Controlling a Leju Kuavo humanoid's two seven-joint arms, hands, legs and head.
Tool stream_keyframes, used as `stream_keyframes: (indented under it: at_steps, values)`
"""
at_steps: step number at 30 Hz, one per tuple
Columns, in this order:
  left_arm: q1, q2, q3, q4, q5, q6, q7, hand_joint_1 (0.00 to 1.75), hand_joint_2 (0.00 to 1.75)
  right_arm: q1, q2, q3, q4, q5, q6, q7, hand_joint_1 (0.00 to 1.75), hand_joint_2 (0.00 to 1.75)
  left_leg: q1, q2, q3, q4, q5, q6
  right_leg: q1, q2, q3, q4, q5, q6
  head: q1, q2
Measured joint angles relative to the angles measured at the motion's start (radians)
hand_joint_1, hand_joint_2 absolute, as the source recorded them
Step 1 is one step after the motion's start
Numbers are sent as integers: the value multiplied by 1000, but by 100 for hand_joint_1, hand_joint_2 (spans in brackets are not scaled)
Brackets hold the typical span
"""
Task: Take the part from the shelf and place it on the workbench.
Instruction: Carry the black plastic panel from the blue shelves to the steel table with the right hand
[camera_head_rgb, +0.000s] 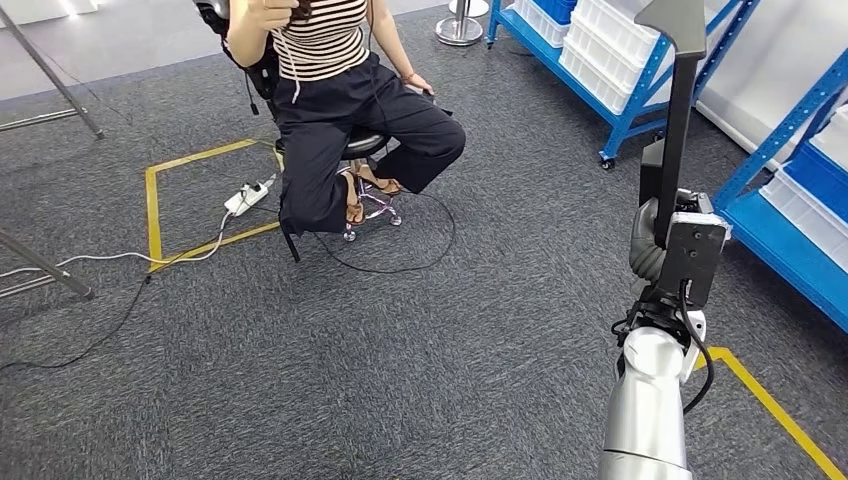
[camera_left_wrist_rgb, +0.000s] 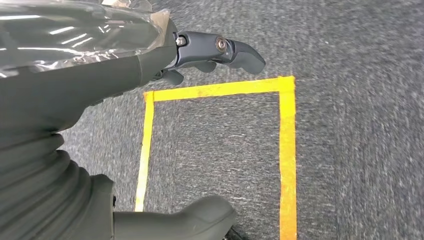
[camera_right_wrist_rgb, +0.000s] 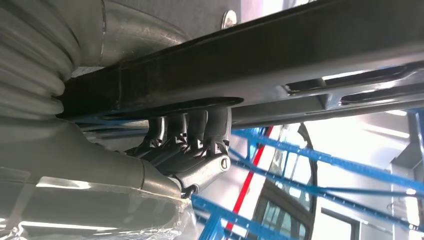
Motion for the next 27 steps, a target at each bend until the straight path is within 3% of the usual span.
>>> stream_keyframes:
  at_steps: [2, 4, 6, 8, 10, 12, 13, 15, 17, 18, 19, 21, 23, 25, 27]
  values:
    - [0, 1, 0, 0, -1, 0, 0, 0, 175, -1, 0, -2, 1, 0, 2, 0, 175, 175, -1, -21, -3, 5, 0, -11, -7, 29, 56, -119, 47, 6, 1, 0]
    - [1, 2, 0, 0, -3, 0, 2, 0, 175, 0, 0, -3, 3, 1, 6, -1, 175, 175, -2, -37, -8, 4, 4, -24, -4, 36, 69, -145, 58, -6, 0, 0]
    - [4, 0, 0, 0, -5, 2, 5, 0, 175, -2, 3, -4, 4, 1, 12, -1, 175, 175, 0, -39, -13, 3, 6, -34, -4, 19, 70, -146, 63, -20, -1, 0]
    - [6, 0, 0, 0, -6, 6, 7, 0, 175, -5, 5, -4, 5, 2, 16, -2, 175, 175, 0, 7, -37, 53, -26, -40, -4, 0, 71, -149, 67, -37, -6, 0]
    - [3, 0, 0, 0, -7, 9, 9, 0, 175, -6, 6, -4, 9, 2, 19, -3, 175, 175, -1, 61, -96, 179, -93, -45, 3, -20, 70, -149, 67, -49, -12, 0]
    - [3, -1, 0, 1, -7, 13, 13, 0, 175, -6, 5, -5, 16, 1, 22, -6, 175, 175, -1, 74, -149, 292, -134, -45, 10, -44, 69, -149, 66, -55, -12, 0]
    - [3, -2, 0, 1, -7, 16, 14, 0, 175, -7, 4, -5, 21, 0, 23, -10, 175, 175, -1, 75, -151, 300, -129, -43, 14, -57, 69, -149, 65, -57, -12, 0]
    - [3, -2, 0, 1, -6, 21, 16, 0, 175, -12, 5, -4, 30, -2, 24, -16, 175, 175, -4, 90, -92, 196, -75, -32, 20, -80, 70, -149, 63, -59, -12, 0]
    - [1, 0, 0, 0, -6, 22, 16, 0, 175, -23, 5, -3, 38, -2, 24, -19, 175, 175, -16, 134, -18, 64, -35, -15, 27, -99, 72, -149, 60, -58, -11, 0]
    - [0, 0, 0, 0, -6, 21, 16, 0, 175, -29, 6, -2, 41, -1, 24, -20, 175, 175, -22, 149, 0, 30, -28, -9, 29, -108, 72, -149, 59, -57, -11, 0]
    - [-1, 0, 0, 0, -6, 21, 15, 0, 175, -34, 6, -1, 44, 0, 24, -19, 175, 175, -27, 153, 5, 18, -27, -5, 31, -118, 73, -149, 58, -55, -11, 0]
    - [0, 1, 0, 0, -8, 19, 13, 0, 175, -40, 7, 0, 48, 2, 23, -19, 175, 175, -25, 128, 5, 10, -19, 1, 31, -131, 74, -148, 53, -48, -11, 0]
    - [0, 1, 0, 0, -11, 18, 12, 0, 175, -42, 7, 1, 49, 4, 22, -19, 175, 175, -18, 106, 10, -3, -9, 10, 29, -94, 59, -113, 30, -43, -9, 0]
    - [-3, 2, 0, 0, -15, 17, 11, 0, 175, -39, 3, 1, 51, 5, 22, -18, 175, 175, -12, 82, 12, -8, -3, 15, 22, -37, 9, -3, -19, -44, -6, 0]
    - [-4, 2, 0, 0, -16, 16, 9, 0, 175, -33, -1, -1, 55, 4, 22, -18, 175, 175, -11, 53, 9, -7, -1, 16, 17, -19, -48, 115, -58, -41, -4, 0]
